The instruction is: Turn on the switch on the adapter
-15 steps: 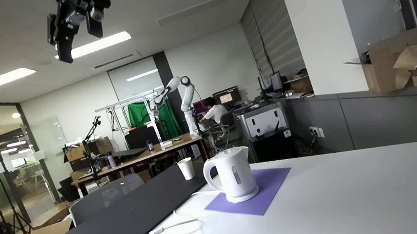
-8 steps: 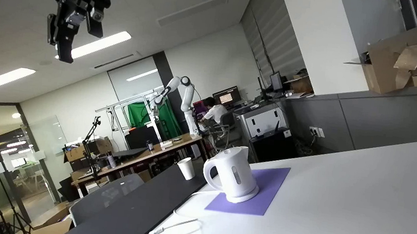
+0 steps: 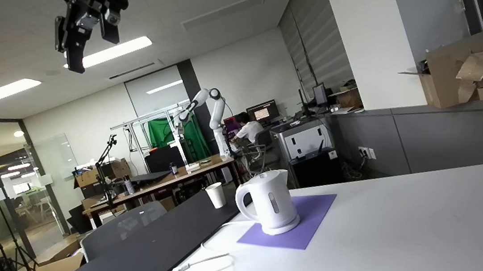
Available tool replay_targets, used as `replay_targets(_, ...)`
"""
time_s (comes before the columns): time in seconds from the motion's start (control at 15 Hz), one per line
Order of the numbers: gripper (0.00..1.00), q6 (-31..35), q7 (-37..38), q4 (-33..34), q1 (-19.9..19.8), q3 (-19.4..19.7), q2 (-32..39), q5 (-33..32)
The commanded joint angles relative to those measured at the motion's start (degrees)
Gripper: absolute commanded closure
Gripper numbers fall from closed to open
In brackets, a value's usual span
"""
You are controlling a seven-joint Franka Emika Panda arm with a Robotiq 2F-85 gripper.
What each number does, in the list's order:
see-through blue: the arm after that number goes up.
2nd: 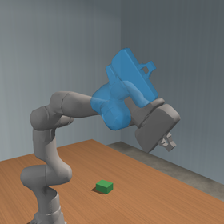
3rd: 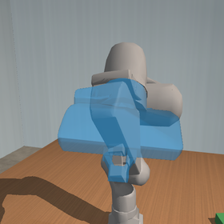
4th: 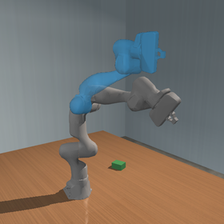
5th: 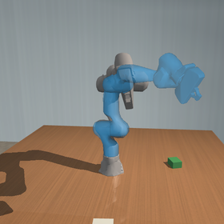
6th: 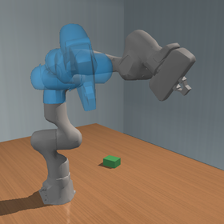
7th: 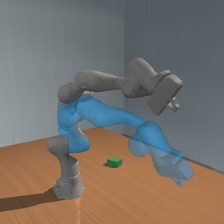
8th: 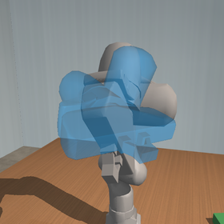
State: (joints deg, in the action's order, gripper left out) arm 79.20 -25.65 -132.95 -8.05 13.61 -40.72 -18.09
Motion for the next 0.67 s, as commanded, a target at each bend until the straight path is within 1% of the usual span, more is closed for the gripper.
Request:
replay_targets(0.0, 0.0, 2.3, 1.91, -1.87, 1.63, 1.37, -1.02, -0.04)
replay_targets(0.13, 0.0, 6.97, 2.31, -5.18, 1.77, 2.03, -1.85, 0.13)
replay_targets(0.27, 0.0, 13.41, 2.88, -9.56, 1.4, 2.76, -2.65, 0.29)
replay_targets(0.33, 0.2, 16.68, 3.16, -11.65, 1.13, 3.08, -2.86, 0.51)
replay_targets(0.6, 0.47, 28.89, 3.67, -20.08, 0.09, 4.09, -2.59, 1.5)
